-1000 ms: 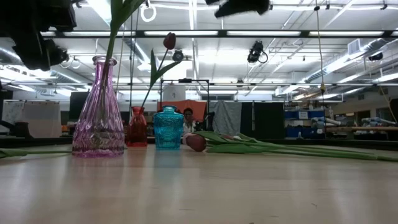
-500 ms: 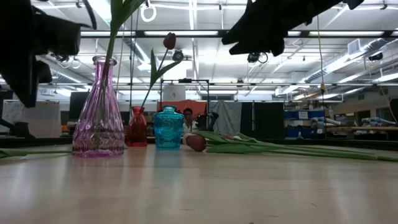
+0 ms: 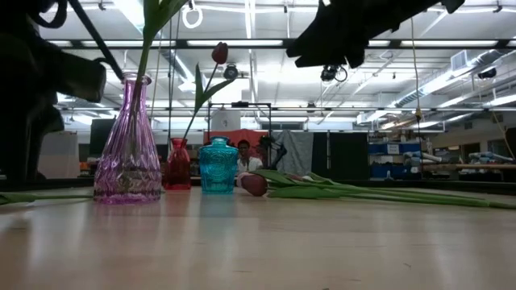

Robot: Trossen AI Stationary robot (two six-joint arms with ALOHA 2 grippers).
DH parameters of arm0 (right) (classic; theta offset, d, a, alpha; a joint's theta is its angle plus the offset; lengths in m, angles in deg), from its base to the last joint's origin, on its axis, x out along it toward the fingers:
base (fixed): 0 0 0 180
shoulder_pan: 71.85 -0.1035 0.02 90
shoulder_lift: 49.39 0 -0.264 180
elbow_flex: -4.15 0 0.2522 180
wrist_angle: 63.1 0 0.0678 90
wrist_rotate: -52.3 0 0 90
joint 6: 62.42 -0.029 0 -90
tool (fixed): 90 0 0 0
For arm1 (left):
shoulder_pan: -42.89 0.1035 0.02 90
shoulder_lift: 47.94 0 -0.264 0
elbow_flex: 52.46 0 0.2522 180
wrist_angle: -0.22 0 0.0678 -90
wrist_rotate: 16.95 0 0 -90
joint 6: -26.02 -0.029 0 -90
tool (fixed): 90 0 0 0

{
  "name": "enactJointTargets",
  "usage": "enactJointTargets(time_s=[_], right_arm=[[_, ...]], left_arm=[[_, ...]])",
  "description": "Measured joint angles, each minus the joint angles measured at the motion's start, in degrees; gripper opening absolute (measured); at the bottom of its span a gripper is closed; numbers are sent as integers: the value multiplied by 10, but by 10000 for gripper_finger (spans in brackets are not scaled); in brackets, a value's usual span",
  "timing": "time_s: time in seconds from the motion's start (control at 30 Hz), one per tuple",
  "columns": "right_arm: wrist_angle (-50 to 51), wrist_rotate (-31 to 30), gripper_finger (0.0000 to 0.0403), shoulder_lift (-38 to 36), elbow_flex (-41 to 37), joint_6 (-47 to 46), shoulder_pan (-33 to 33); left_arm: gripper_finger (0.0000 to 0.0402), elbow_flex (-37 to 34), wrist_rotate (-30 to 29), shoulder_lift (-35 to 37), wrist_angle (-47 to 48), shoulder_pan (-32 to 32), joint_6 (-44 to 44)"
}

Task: Sort flowers into vase by color
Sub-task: Put the middle left white flower into the blue vase

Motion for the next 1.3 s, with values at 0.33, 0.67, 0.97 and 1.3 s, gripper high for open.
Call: enactJointTargets(time_s=[0.33,0.67,0.97,1.3], right_arm=[[-1,29,238,0,0,25,20],[-1,61,235,0,0,29,36],[-2,76,235,0,0,29,36],[-5,85,235,0,0,23,36]], left_arm=[[156,3,-17,-70,1,-1,-33],[83,0,-11,-46,43,-2,-43],[6,-2,3,9,81,-3,-42],[7,-1,-6,64,84,-3,-30]])
